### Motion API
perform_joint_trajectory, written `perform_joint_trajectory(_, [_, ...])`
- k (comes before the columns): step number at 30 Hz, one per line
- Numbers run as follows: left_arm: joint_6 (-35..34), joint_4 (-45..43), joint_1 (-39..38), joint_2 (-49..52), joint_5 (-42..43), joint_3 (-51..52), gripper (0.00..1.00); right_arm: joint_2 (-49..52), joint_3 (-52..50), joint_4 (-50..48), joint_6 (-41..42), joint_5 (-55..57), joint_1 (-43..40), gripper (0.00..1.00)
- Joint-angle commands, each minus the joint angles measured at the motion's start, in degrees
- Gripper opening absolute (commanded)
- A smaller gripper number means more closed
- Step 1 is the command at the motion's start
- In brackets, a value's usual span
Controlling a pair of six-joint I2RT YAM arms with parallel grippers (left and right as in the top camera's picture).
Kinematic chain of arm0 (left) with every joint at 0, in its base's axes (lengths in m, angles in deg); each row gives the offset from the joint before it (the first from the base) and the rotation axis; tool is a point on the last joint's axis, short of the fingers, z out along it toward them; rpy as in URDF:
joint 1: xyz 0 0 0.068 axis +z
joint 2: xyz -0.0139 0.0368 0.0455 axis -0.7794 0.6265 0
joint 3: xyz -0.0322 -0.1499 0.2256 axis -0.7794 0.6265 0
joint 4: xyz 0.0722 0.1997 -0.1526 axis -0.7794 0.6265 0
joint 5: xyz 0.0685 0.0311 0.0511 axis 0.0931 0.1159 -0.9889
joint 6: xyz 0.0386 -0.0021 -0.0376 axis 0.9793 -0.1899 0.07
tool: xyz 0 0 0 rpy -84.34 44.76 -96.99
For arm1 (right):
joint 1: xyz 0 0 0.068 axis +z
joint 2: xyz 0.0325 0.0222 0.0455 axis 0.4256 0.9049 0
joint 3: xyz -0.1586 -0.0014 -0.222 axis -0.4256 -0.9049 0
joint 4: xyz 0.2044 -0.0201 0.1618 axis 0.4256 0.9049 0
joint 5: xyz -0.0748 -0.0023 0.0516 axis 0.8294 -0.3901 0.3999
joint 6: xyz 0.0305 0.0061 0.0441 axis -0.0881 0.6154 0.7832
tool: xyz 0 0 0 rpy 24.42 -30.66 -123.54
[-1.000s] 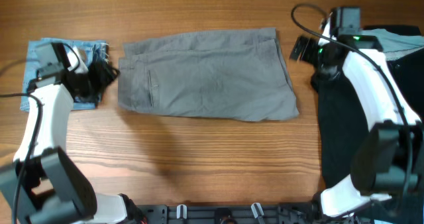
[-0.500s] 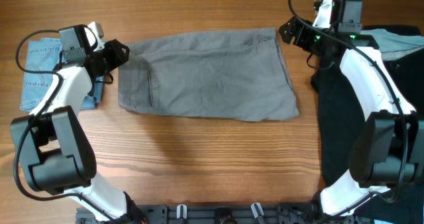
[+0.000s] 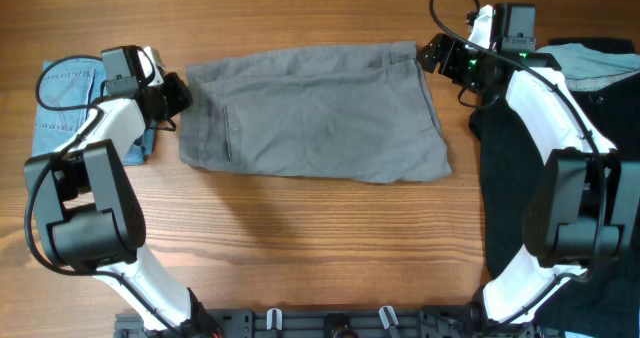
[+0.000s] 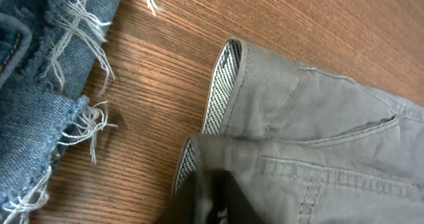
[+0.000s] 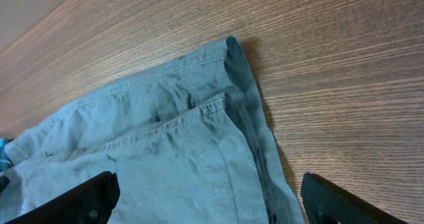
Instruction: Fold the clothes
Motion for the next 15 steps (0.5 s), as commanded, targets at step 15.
perform_joint_trajectory(15, [-2.54, 3.15, 0.39, -2.45, 1.27, -0.07, 0.04, 14.62, 0.11, -14.4, -11.67, -3.19, 2.78, 0.64])
